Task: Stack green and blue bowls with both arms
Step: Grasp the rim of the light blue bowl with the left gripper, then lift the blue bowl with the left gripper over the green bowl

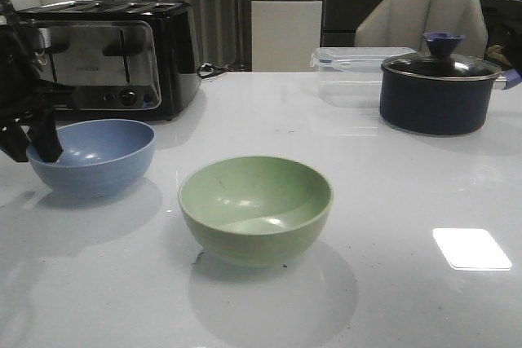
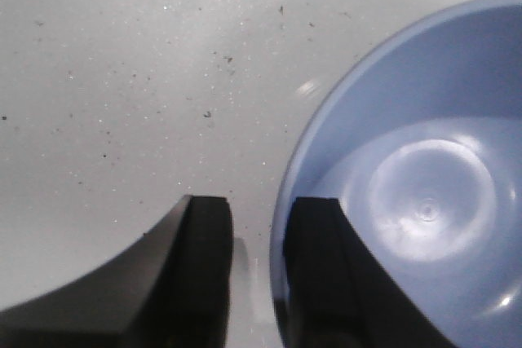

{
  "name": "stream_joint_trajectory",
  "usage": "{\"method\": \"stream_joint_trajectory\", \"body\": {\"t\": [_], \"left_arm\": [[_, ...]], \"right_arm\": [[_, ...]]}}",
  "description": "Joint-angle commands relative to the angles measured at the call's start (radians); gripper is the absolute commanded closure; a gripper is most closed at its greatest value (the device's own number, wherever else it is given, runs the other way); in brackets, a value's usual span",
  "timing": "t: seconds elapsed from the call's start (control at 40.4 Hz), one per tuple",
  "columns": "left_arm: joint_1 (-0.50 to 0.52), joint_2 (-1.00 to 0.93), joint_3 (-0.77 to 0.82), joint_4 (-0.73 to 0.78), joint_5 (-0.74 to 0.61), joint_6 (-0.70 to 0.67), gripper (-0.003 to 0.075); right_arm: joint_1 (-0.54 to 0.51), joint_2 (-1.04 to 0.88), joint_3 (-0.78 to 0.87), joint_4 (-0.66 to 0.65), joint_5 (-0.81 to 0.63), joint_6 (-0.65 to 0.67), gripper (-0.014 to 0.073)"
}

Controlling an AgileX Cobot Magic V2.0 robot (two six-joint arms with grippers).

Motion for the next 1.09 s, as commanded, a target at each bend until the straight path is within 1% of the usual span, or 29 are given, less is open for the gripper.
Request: {"method": "stream_joint_trajectory", "body": {"t": [0.0, 0.049, 0.173, 0.272, 0.42, 0.519, 0.643, 0.816, 0.94, 1.063], "left_arm": [[-0.006, -0.057, -0.029, -0.015, -0.019, -0.001, 0.0598], [-0.006, -0.057, -0.029, -0.021, -0.012, -0.001, 0.0632], [-0.006, -0.076, -0.053, -0.033, 0.047, 0.005, 0.0627], [-0.014, -0.116, -0.075, -0.070, 0.107, 0.060, 0.0627], [-0.055, -0.212, -0.078, -0.116, 0.149, 0.131, 0.0627], [-0.092, -0.270, -0.078, -0.129, 0.163, 0.131, 0.0627], [-0.154, -0.320, -0.078, -0.157, 0.202, 0.131, 0.0627], [-0.281, -0.332, -0.078, -0.167, 0.228, 0.133, 0.0627], [-0.367, -0.314, -0.078, -0.165, 0.193, 0.133, 0.0627], [-0.418, -0.268, -0.078, -0.165, 0.150, 0.133, 0.0627]], "right_arm": [[0.000, -0.006, -0.027, -0.004, -0.060, -0.006, 0.0146], [0.000, -0.006, -0.027, -0.004, -0.060, -0.006, 0.0146], [0.000, -0.006, -0.027, -0.004, -0.060, -0.006, 0.0146], [0.000, -0.006, -0.027, -0.004, -0.060, -0.006, 0.0146], [0.000, -0.006, -0.027, -0.004, -0.060, -0.006, 0.0146], [0.000, -0.006, -0.027, -0.004, -0.060, -0.006, 0.0146], [0.000, -0.006, -0.027, -0.004, -0.060, -0.006, 0.0146], [0.000, -0.006, -0.027, -0.004, -0.060, -0.006, 0.0146], [0.000, -0.006, -0.027, -0.004, -0.060, -0.006, 0.0146], [0.000, -0.006, -0.027, -0.004, -0.060, -0.006, 0.0146]]}}
